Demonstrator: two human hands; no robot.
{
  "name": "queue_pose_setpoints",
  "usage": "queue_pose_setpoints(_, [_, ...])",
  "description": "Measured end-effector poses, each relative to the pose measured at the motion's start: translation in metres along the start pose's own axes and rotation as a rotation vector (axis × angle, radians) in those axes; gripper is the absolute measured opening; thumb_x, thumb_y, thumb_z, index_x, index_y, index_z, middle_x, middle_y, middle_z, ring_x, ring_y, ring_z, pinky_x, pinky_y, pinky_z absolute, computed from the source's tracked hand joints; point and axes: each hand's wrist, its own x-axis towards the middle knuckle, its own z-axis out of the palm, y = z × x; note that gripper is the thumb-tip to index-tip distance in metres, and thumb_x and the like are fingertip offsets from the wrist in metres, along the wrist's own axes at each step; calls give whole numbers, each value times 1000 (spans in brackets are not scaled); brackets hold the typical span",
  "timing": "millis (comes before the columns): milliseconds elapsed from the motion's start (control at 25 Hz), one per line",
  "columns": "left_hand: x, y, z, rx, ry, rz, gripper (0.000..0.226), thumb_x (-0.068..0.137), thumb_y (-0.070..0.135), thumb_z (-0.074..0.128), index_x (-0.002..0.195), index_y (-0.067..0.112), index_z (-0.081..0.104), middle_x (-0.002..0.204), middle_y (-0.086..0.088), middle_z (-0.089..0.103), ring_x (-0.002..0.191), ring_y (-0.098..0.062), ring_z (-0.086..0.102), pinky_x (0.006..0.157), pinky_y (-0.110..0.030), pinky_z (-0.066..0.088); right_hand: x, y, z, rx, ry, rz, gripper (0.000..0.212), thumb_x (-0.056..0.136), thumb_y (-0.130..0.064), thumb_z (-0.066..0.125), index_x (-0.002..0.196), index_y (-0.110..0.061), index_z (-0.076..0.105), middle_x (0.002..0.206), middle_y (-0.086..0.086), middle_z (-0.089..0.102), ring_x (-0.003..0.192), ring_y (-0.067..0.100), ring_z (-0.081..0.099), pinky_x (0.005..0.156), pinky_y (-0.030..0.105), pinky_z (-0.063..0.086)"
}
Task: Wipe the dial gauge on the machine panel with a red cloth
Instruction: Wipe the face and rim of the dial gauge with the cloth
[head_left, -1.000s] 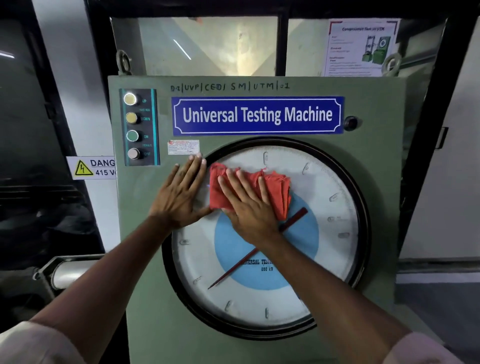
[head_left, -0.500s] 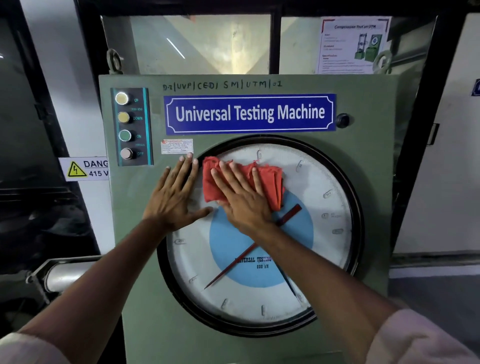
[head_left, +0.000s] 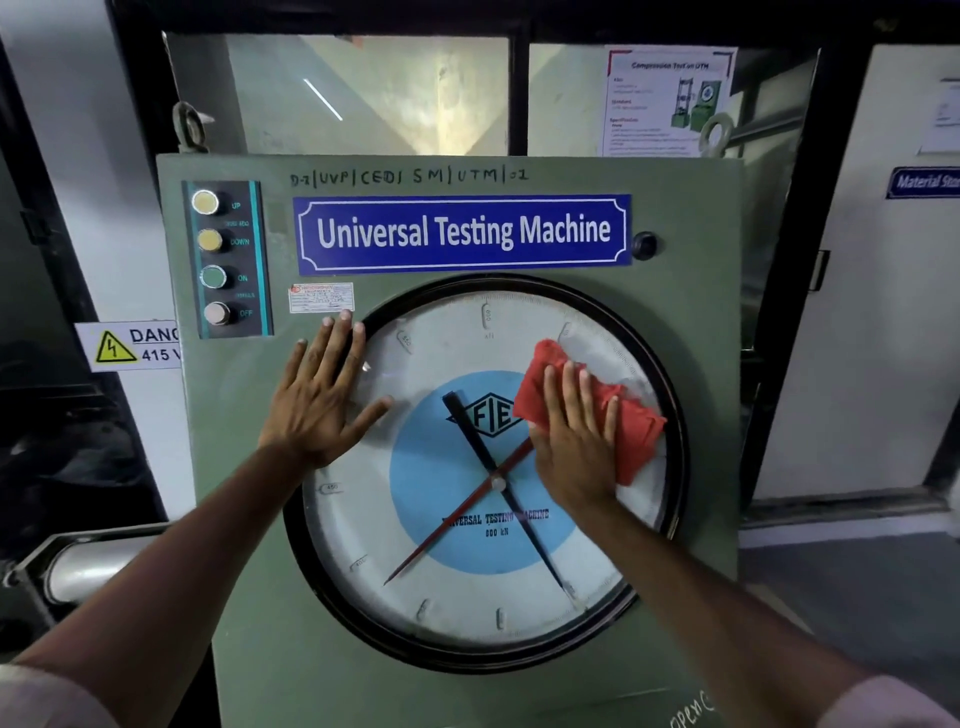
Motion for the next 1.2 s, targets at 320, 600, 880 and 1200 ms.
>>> queue_pose_setpoints(320, [2, 0, 9, -19, 38, -5, 96, 96, 75, 26, 167, 18, -4, 176, -2, -9, 163, -24, -1, 129, -51, 14, 95, -6, -25, -121, 29, -303, 72, 106, -56, 31, 166, -29, 3, 175, -3, -1, 161, 17, 0, 127, 57, 13])
queue_pose_setpoints(600, [2, 0, 12, -60, 40, -17, 95, 96, 75, 29, 167, 22, -4, 176, 1, -10, 163, -23, -2, 129, -50, 10, -40, 50, 12, -40, -52, 21, 70, 107, -48, 29, 166, -19, 5, 173, 9, 11, 160, 27, 10, 123, 62, 18])
queue_pose_setpoints(880, [3, -2, 14, -75, 26, -15, 96, 96, 76, 30, 167, 23, -7, 175, 5, -15, 163, -21, -5, 129, -52, 12, -124, 4, 45, 2, -143, -115, 73, 105, -51, 34, 167, -21, 8, 175, 7, 2, 161, 29, 6, 126, 61, 10])
queue_pose_setpoints(1200, [0, -1, 9, -103, -1, -16, 95, 96, 76, 28, 167, 24, -8, 176, 2, -13, 163, -20, -6, 130, -51, 10, -42, 50, 7, -116, -129, -182, 71, 103, -44, 26, 167, -24, 2, 174, 5, -1, 160, 25, 12, 126, 58, 12])
